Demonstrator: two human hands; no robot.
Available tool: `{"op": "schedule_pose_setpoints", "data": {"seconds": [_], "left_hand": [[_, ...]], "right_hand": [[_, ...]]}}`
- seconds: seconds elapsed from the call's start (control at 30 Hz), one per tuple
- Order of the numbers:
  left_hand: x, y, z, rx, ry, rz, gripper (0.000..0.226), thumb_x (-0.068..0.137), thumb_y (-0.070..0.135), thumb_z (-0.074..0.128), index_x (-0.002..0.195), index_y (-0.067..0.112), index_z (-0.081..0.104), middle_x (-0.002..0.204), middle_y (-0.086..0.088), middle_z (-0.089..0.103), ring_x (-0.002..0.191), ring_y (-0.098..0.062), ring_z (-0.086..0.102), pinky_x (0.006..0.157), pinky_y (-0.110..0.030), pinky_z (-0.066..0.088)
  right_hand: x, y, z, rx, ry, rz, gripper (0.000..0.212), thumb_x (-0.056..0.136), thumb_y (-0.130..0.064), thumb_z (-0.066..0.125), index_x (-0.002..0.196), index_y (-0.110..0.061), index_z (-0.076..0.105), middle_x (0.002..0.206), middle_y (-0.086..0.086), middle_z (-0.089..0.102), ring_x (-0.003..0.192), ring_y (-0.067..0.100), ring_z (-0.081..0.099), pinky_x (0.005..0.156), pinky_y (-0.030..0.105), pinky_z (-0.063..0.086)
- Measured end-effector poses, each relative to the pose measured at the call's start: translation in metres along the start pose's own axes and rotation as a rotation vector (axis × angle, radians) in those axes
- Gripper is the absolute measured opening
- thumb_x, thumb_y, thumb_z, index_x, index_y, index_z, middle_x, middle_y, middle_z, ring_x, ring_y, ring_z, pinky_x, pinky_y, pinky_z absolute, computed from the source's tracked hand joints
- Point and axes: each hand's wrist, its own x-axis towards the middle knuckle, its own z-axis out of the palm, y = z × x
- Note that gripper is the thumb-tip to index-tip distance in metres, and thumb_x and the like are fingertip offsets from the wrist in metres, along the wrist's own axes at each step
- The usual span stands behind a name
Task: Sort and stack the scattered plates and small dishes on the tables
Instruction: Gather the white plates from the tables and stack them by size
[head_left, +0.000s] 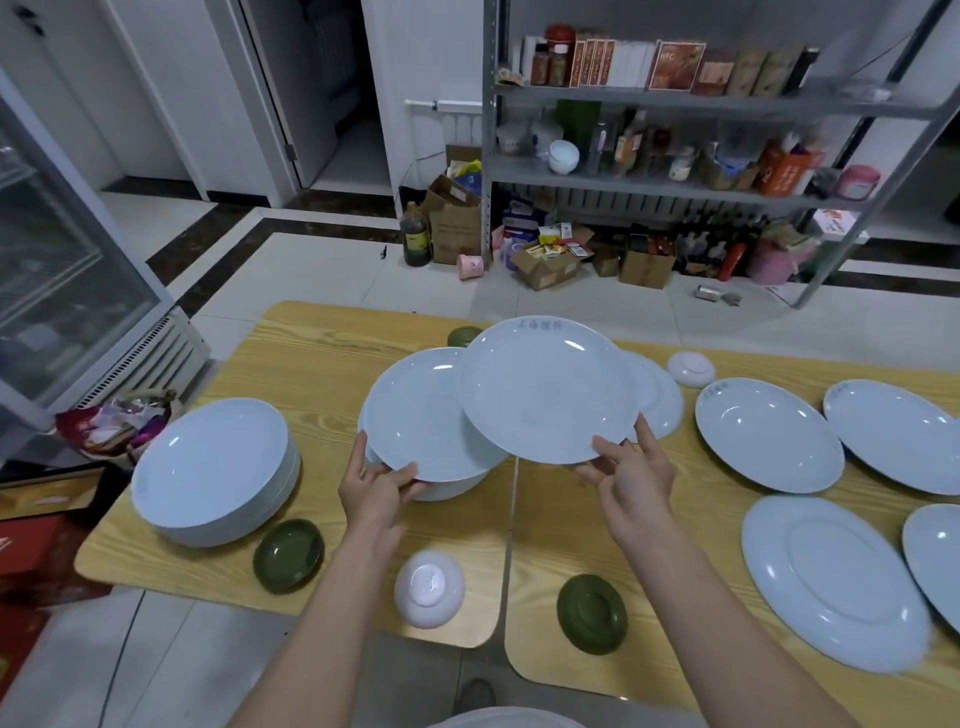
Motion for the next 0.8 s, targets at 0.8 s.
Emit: {"op": "schedule_pose_setpoints", "data": {"seconds": [0.8], "left_hand": [[0.043, -0.008, -0.028, 0.099, 0.046, -0.036, 0.088, 0.079, -0.014, 0.072, 0.151, 0.020, 0.035, 0.106, -0.011, 0.072, 0.101, -0.025, 0.069, 0.060, -0.026, 0.060]], "right_hand": [[0.010, 0.053, 0.037, -0.084, 0.021, 0.089, 0.072, 0.084, 0.018, 0.059, 0.146, -0.016, 0.047, 0.107, -0.001, 0.072, 0.099, 0.030, 0.069, 0.072, 0.053, 0.060]]}}
